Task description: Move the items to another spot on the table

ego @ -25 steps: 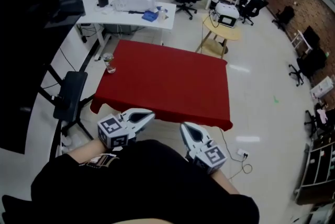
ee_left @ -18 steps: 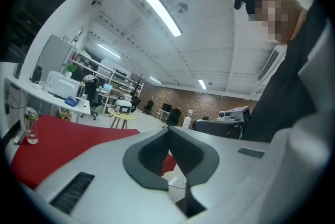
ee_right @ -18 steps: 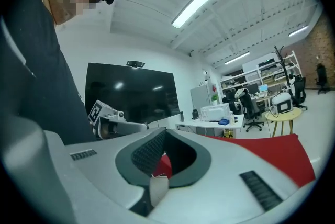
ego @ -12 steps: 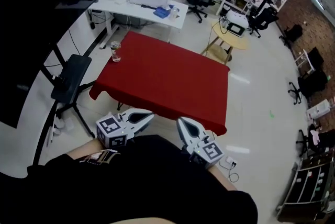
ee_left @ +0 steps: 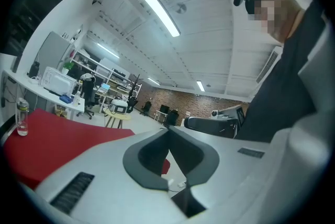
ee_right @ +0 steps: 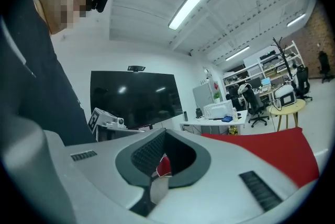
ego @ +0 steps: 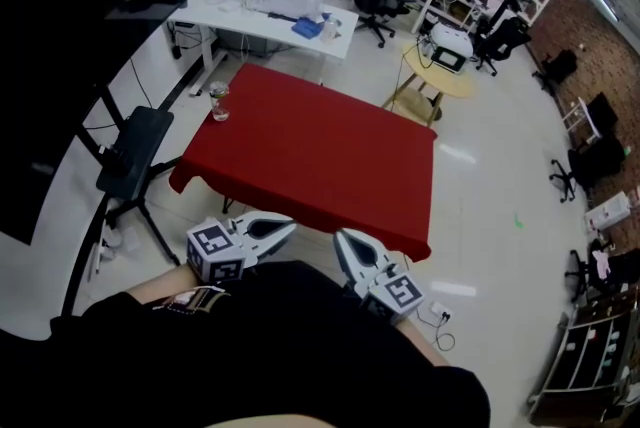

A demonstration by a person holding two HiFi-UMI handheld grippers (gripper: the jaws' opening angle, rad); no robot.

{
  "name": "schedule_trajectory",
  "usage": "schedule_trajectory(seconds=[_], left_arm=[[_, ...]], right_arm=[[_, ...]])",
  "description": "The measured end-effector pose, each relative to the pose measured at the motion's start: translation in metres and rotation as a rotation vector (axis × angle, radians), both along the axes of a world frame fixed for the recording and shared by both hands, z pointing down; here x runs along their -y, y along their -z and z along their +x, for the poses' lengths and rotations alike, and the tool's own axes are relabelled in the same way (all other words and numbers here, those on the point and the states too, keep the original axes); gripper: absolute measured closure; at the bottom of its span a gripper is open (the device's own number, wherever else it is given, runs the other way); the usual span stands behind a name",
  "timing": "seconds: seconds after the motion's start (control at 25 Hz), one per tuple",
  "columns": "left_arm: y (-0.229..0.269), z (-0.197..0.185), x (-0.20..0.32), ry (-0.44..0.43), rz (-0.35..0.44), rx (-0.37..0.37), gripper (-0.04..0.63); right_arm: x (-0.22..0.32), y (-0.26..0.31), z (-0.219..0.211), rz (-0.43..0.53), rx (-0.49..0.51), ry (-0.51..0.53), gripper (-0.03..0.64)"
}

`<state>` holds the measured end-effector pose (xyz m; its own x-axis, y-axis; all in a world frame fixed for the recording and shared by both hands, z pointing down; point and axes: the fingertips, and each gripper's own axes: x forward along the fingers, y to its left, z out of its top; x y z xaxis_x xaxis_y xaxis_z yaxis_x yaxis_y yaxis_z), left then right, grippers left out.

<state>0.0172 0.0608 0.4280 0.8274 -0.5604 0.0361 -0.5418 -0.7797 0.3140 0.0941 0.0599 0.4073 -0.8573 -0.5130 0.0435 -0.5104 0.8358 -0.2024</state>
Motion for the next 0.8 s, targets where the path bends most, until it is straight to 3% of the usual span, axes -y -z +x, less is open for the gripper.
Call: schedule_trajectory(seconds=[0.2, 0.8], left_arm=[[-0.006, -0.002, 0.005, -0.027, 0.041, -0.007, 0.595], [0.005, -0.004, 0.006, -0.04, 0.033, -0.015, 0.595]], right_arm=[[0.0, -0.001, -0.002, 0.01, -0.008, 0.001, 0.617], [-0.001, 0.008, -0.002, 0.028, -0.007, -0.005, 0.617]])
